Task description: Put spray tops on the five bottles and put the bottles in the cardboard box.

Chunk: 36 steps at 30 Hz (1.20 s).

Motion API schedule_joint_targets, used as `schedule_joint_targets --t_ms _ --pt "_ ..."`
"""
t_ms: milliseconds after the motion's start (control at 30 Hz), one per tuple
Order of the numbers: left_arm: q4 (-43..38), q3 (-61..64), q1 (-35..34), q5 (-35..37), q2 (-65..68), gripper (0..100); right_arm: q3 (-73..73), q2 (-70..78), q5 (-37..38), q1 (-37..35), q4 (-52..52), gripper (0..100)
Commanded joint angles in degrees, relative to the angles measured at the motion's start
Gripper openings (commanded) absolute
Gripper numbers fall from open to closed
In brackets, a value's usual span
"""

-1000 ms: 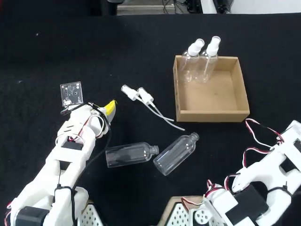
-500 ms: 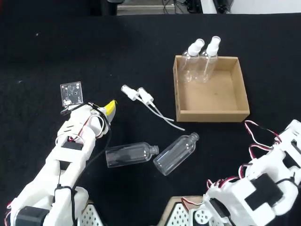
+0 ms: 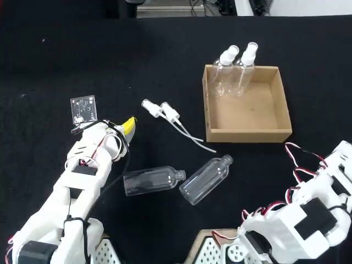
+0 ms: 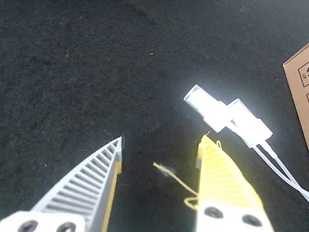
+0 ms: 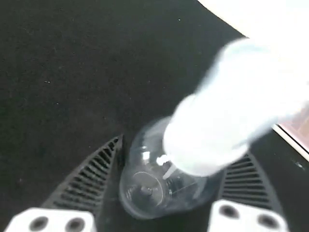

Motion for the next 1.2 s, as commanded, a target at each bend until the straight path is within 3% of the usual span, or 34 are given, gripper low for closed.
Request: schedule_joint_targets --t_ms 0,67,233,400,633,867,1167 --pt "-1.1 -0.7 1.1 0.2 -1.5 25 -3.6 0.0 -0.4 -0.8 -1.6 8.7" --pt "-1.1 -0.7 1.1 0.2 -1.5 25 -3.6 0.0 -0.4 -0.9 -1.6 0.6" --pt "-1.1 -0.7 1.1 0.2 -1.5 25 -3.2 0.0 -0.7 -0.8 -1.5 1.2" --pt "-1.1 -0.7 1.1 0.2 -1.5 25 -3.0 -3.6 -6.5 -0.1 -0.6 1.0" --pt "-1.1 -0.7 1.1 0.2 -1.5 25 -2.9 -21.3 -13.1 -2.7 12.8 1.1" --pt "-1.1 -0.7 0.9 0.2 -1.5 25 -2.5 -37.0 -19.2 -15.3 18.7 1.1" --pt "-1.1 -0.7 0.9 0.2 -1.5 25 -2.1 -33.9 -19.1 -36.6 18.6 1.1"
